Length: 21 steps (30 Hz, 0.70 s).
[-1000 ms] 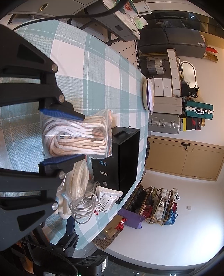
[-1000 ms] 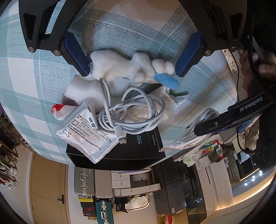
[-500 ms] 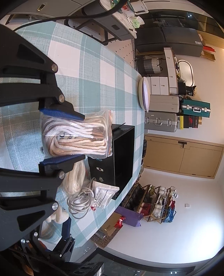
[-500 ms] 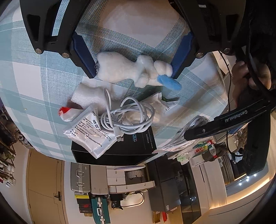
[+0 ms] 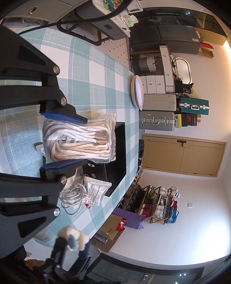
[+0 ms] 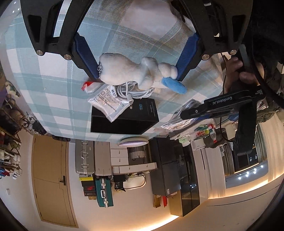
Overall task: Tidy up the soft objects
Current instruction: 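Lift and carry the rope bag and plush toy toward the black box with both grippers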
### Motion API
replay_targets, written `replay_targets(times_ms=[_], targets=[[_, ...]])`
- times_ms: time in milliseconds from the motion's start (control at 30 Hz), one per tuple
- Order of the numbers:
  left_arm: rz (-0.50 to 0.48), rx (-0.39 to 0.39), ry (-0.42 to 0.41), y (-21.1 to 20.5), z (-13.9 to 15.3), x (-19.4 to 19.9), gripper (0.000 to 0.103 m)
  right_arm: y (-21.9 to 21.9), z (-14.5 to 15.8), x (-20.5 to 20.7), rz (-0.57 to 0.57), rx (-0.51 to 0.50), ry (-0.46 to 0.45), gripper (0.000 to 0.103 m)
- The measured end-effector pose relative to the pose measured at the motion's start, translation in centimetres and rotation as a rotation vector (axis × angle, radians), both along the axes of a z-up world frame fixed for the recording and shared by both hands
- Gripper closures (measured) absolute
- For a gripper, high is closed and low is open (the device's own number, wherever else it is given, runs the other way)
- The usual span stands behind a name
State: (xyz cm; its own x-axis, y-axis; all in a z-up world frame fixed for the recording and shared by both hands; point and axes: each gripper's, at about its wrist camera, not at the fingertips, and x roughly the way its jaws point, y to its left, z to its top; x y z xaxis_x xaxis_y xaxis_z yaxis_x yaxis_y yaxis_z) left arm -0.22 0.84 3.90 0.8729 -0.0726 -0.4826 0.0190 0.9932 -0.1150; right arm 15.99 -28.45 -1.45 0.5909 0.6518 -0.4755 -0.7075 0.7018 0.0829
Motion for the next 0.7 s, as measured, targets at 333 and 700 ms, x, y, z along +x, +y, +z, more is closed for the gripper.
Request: replay_targets(times_ms=[333, 700], targets=[[-0.01, 0.021, -0.042, -0.6, 2.0, 1.2, 0.067, -1.6, 3.4, 2.6, -0.062, 0.067, -0.072, 0.015], [-0.017, 0.035, -0.055, -1.1, 3.0, 3.3, 0.067, -1.5, 4.5, 5.6, -0.084, 0.075, -0.069, 0.015]])
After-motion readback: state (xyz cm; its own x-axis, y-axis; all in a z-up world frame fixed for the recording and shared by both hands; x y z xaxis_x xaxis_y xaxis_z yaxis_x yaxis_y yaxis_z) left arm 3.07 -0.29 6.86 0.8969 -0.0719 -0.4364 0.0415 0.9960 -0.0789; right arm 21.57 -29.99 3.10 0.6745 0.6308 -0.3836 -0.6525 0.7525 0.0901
